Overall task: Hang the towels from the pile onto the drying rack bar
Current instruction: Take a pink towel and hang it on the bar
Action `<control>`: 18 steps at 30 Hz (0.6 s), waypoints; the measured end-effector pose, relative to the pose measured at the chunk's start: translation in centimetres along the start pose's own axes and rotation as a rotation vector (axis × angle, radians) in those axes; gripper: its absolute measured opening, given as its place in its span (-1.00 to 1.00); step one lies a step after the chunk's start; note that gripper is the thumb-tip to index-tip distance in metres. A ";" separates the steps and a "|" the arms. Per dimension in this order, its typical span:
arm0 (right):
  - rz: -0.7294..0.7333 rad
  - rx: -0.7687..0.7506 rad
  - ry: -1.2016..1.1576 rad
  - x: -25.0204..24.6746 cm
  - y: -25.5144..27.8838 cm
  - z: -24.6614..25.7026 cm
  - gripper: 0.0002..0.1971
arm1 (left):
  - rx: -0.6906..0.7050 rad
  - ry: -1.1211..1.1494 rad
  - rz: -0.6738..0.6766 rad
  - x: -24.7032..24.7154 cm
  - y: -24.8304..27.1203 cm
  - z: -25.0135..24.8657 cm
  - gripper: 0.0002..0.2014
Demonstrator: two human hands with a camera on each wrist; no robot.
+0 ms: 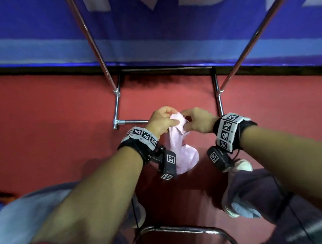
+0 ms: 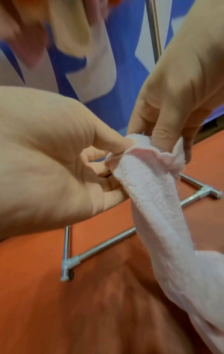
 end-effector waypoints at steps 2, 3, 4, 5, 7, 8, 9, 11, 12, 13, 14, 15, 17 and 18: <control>-0.113 -0.056 -0.025 -3.5 2.0 2.0 -0.76 | 0.086 0.041 0.013 0.3 2.5 -3.9 -0.52; -0.154 -0.076 -0.040 -5.3 3.0 3.0 -0.76 | 0.136 0.032 0.012 0.4 3.7 -6.0 -0.51; -0.170 -0.087 -0.058 -6.3 3.3 3.5 -0.78 | 0.165 0.014 0.006 0.4 4.0 -7.1 -0.53; -0.195 -0.101 -0.068 -7.7 4.1 4.3 -0.78 | 0.205 -0.006 -0.005 0.5 5.2 -8.7 -0.58; -0.237 -0.136 -0.091 -10.5 6.5 6.2 -0.78 | 0.274 -0.031 -0.037 0.6 7.9 -11.8 -0.67; -0.262 -0.158 -0.112 -11.9 7.6 6.9 -0.77 | 0.315 -0.033 -0.045 0.6 9.3 -13.3 -0.72; -0.293 -0.172 -0.128 -13.2 8.6 7.7 -0.76 | 0.356 -0.043 -0.056 0.6 10.6 -14.7 -0.77; -0.354 -0.197 -0.168 -15.6 10.9 9.3 -0.76 | 0.442 -0.056 -0.094 0.4 13.1 -17.5 -0.84; -0.381 -0.209 -0.207 -16.7 12.0 10.0 -0.76 | 0.483 -0.051 -0.121 0.3 14.3 -18.8 -0.85; -0.411 -0.221 -0.252 -17.8 13.1 10.7 -0.76 | 0.517 -0.042 -0.157 0.1 15.3 -20.0 -0.86; -0.436 -0.230 -0.296 -18.8 14.2 11.5 -0.76 | 0.541 -0.022 -0.193 -0.2 16.4 -21.2 -0.86; -0.452 -0.241 -0.336 -19.6 15.3 12.3 -0.75 | 0.562 0.000 -0.223 -0.3 17.3 -22.4 -0.86; -0.448 -0.283 -0.405 -20.9 17.0 13.8 -0.72 | 0.595 0.048 -0.270 -0.6 18.9 -24.4 -0.83; -0.437 -0.308 -0.425 -21.3 17.6 14.5 -0.69 | 0.605 0.068 -0.284 -0.6 19.8 -25.3 -0.81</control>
Point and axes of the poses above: each hand's wrist, its own y-axis away from the middle knuckle, its own x-axis out of the palm, z = x × y, the point moved 6 cm from there along -y, towards the middle knuckle, and after that the axes turned 10 degrees about -z, right-handed, at the moved point
